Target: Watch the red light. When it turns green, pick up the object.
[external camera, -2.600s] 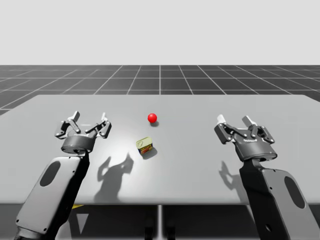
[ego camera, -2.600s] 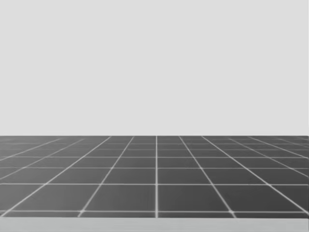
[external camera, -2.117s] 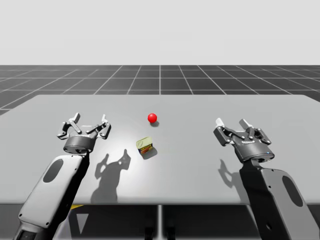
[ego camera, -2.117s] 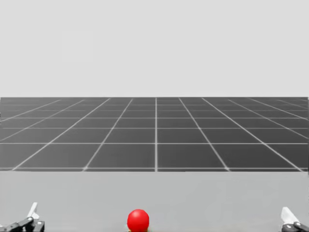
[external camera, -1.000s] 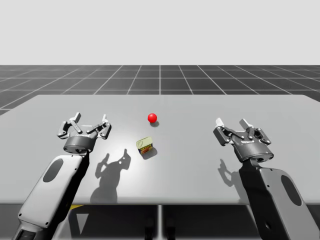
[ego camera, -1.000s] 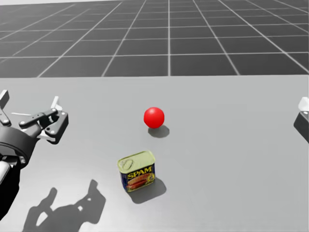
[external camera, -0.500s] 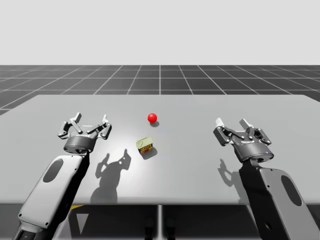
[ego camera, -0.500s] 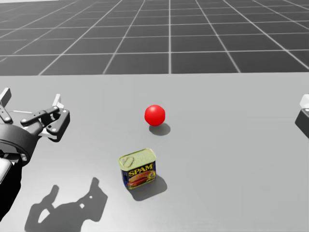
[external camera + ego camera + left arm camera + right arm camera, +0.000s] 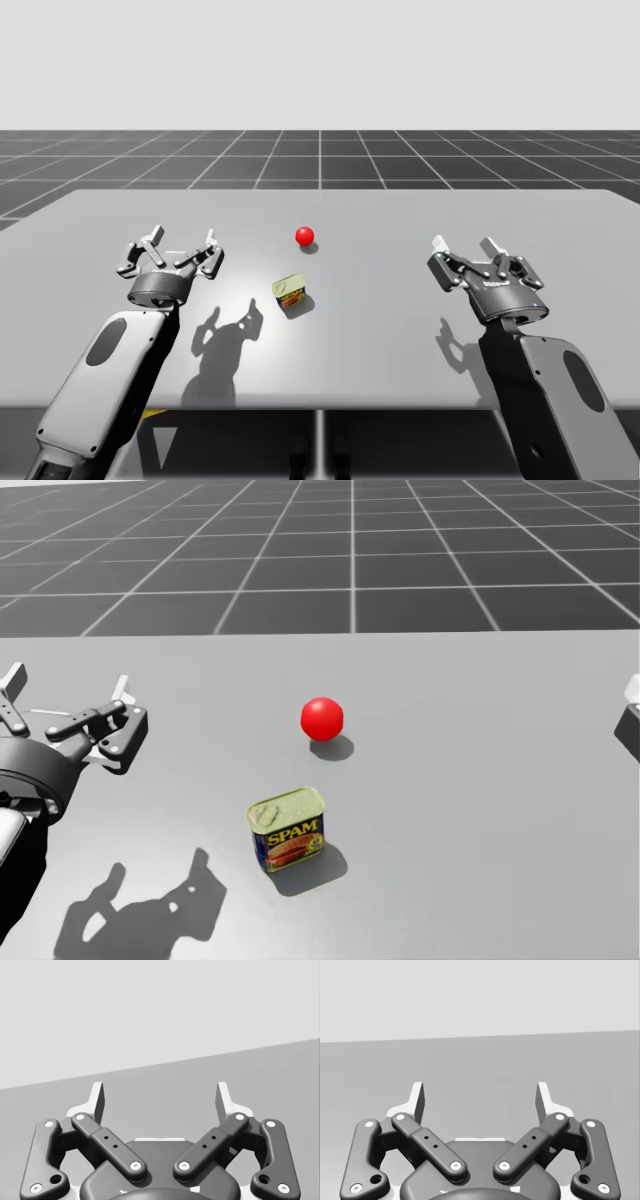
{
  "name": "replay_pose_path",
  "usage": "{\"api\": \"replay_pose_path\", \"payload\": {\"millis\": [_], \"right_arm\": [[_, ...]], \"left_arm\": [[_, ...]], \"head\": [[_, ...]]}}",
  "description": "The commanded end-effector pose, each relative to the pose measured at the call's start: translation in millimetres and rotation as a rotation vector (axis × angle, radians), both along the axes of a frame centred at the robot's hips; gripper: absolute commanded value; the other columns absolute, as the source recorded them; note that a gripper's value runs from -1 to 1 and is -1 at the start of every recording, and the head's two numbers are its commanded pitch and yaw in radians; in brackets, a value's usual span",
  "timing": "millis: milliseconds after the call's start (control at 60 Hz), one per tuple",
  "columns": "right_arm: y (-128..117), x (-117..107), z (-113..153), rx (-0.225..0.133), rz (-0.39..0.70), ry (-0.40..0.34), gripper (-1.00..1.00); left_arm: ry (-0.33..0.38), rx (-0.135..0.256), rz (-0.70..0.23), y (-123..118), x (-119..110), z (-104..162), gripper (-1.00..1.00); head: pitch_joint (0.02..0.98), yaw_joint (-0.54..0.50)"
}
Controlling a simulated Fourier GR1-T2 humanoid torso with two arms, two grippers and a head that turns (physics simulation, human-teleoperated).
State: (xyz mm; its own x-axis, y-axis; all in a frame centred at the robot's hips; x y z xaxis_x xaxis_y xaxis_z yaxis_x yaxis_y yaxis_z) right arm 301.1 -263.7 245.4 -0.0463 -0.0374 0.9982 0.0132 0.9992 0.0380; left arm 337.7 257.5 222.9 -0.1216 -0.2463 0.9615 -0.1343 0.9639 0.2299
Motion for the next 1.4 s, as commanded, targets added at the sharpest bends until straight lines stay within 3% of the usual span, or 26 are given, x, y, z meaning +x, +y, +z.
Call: {"api": "replay_pose_path", "payload": {"millis": [17, 1400], "right_arm": [[-0.2, 0.1, 0.4, 0.0, -0.001, -0.001, -1.0], [-0.8, -0.9, 0.6, -0.029, -0.008, -0.011, -1.0]], "left_arm": [[0.001, 0.0, -0.001, -0.4, -0.2, 0.0, -1.0], [-0.001, 0.013, 0.004, -1.7, -0.5, -0.3, -1.0]], "head": [[0.621, 0.07], [0.62, 0.07]]}}
